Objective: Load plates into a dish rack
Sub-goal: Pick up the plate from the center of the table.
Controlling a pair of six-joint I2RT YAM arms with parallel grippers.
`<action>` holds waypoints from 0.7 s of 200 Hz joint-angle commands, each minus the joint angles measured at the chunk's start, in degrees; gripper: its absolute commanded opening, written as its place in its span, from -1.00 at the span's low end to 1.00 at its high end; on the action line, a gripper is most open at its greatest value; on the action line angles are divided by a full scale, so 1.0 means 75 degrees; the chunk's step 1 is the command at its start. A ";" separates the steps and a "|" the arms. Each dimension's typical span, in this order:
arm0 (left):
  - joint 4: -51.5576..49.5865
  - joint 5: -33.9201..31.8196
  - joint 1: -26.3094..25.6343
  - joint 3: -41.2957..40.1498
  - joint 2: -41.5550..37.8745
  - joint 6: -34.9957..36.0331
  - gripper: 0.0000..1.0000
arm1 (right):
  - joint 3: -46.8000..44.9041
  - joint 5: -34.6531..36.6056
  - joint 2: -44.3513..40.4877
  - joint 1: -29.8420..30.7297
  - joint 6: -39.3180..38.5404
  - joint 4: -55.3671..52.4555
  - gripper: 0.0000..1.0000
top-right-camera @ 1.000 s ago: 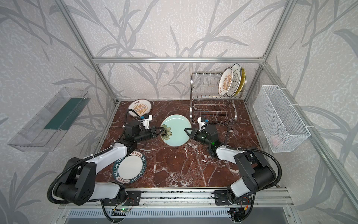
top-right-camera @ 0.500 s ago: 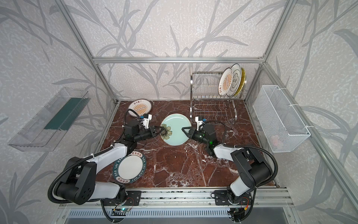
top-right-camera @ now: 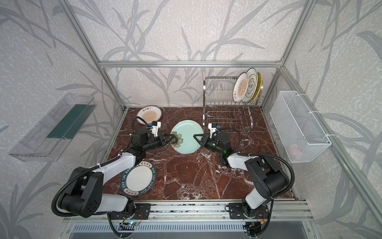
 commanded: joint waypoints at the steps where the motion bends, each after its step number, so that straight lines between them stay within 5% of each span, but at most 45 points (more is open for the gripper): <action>1: 0.0573 0.0633 -0.0267 0.0142 -0.0003 0.0176 -1.00 | 0.0407 -0.0779 -0.0029 0.0365 -0.0132 0.0816 -1.00; 86: -0.0406 0.0144 -0.0267 0.0201 -0.0337 0.0638 -1.00 | 0.0381 -0.0697 0.0063 0.0194 0.0132 0.1144 -1.00; 105: -0.0567 0.0087 -0.0267 0.0226 -0.0374 0.0732 -0.49 | 0.0366 -0.0685 0.0035 0.0178 0.0133 0.1144 -1.00; 140: -0.0731 0.0053 -0.0267 0.0225 -0.0390 0.0815 -0.15 | 0.0292 -0.0642 -0.0008 0.0101 0.0130 0.1138 -1.00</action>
